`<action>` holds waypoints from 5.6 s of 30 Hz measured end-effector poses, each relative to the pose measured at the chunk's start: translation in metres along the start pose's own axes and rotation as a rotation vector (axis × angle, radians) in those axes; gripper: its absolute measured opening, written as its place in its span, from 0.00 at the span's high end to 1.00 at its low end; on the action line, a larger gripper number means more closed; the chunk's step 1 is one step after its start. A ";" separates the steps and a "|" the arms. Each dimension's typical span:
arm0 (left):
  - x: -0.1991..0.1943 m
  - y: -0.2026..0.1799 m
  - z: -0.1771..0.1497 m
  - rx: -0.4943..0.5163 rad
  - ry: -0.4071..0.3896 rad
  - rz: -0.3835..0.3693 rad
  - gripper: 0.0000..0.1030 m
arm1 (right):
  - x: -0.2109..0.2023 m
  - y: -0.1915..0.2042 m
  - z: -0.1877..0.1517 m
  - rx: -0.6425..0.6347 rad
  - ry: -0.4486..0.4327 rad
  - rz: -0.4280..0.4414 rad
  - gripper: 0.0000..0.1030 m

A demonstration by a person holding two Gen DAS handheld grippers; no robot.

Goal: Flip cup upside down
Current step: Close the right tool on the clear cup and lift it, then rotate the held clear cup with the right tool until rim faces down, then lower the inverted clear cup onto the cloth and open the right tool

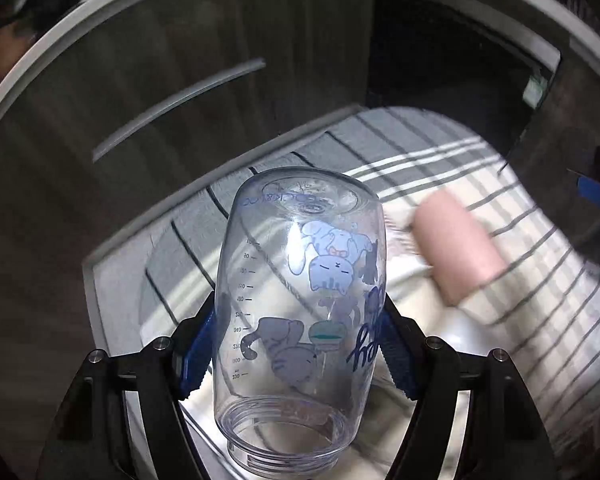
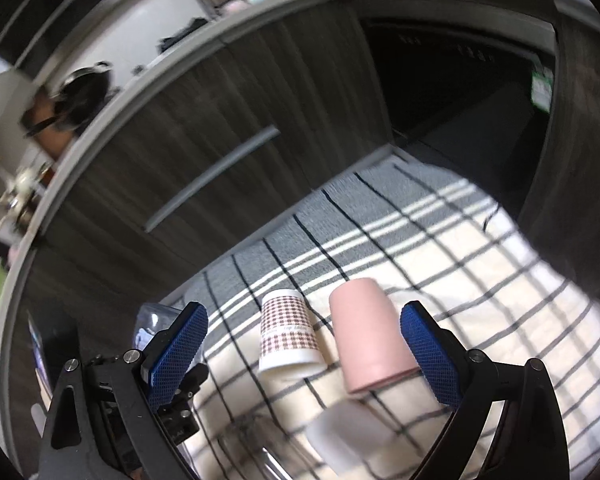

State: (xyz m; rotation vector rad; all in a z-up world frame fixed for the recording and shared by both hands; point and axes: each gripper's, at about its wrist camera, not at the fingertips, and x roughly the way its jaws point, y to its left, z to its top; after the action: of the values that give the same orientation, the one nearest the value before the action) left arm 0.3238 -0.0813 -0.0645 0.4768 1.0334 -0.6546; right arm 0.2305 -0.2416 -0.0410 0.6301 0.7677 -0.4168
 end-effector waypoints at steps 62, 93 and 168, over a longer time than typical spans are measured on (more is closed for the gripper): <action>-0.100 -0.148 -0.198 -0.690 -0.098 0.138 0.02 | -0.053 -0.125 -0.091 -0.372 0.731 -0.031 0.06; -0.030 -0.064 -0.222 -0.910 -0.045 0.067 0.02 | 0.087 -0.092 -0.180 -0.438 1.268 -0.334 0.27; -0.132 -0.119 -0.241 -0.713 -0.386 0.306 0.02 | -0.135 -0.066 -0.142 -0.618 -0.138 0.020 0.10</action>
State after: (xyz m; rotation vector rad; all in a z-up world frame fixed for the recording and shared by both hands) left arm 0.0440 0.0238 -0.0594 -0.1193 0.7369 -0.0700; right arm 0.0328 -0.1808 -0.0431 0.0296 0.7090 -0.1829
